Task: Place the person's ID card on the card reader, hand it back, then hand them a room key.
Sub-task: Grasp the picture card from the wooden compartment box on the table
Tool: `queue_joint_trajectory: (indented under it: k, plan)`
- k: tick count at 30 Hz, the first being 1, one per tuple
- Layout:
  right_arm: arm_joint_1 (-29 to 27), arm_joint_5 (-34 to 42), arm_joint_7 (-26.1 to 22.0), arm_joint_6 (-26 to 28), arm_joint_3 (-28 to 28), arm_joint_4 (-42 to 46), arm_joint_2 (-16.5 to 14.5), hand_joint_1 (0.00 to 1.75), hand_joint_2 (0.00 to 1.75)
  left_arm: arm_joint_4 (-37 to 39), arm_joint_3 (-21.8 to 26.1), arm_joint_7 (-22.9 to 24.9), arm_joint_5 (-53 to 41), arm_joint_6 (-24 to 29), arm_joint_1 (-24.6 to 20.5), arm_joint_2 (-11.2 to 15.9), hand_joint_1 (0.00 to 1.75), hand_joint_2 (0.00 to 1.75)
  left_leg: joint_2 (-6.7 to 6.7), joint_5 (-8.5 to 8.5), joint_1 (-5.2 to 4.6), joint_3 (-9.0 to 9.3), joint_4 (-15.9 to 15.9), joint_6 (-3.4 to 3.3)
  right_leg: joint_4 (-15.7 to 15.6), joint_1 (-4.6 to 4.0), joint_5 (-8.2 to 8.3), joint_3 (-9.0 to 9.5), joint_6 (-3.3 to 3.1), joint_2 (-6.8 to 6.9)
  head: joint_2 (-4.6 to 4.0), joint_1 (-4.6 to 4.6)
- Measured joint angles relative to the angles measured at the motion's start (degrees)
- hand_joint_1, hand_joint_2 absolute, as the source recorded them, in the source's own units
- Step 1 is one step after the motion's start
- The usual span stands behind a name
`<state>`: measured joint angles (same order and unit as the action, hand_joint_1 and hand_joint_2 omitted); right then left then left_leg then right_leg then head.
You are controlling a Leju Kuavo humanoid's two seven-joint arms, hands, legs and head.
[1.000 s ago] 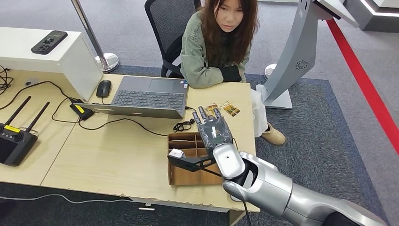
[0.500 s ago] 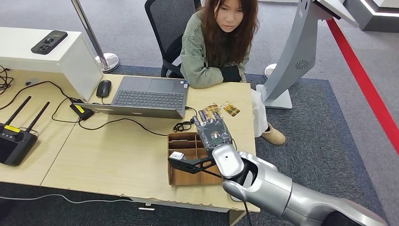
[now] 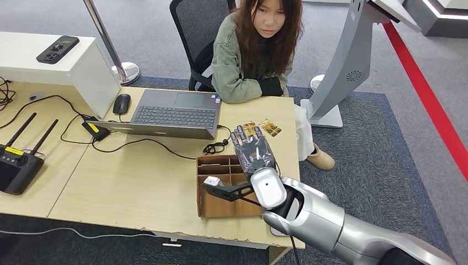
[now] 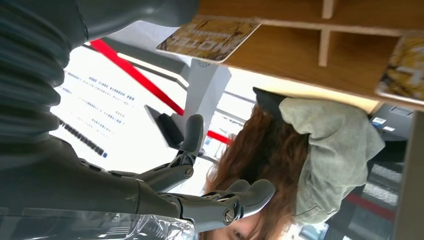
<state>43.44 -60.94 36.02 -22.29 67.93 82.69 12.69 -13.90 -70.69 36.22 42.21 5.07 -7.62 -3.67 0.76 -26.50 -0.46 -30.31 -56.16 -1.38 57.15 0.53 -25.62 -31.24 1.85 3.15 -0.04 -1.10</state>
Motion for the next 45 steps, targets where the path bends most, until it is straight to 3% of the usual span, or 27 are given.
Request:
queue_joint_trajectory:
  k: [20, 45]
  plan:
    - [-1.47, 1.95, 0.02, -2.07, -1.26, 0.32, 1.05, 0.1, 1.75, -0.02, 0.37, 0.43, 0.52, 0.56, 0.07, -0.02, 0.0, 0.0, 0.0, 0.0, 0.0, 0.0, 0.0, 0.0, 0.0, 0.0, 0.0, 0.0, 0.0, 0.0, 0.0, -0.01]
    - [-6.11, -2.49, 0.02, -2.98, -6.57, 4.96, 2.64, 0.14, 1.75, -0.07, 0.42, 0.45, 0.8, 0.61, 0.1, -0.15, 0.0, 0.0, 0.0, 0.0, 0.0, 0.01, 0.0, 0.0, 0.0, 0.0, 0.0, 0.01, 0.0, -0.01, 0.0, 0.01]
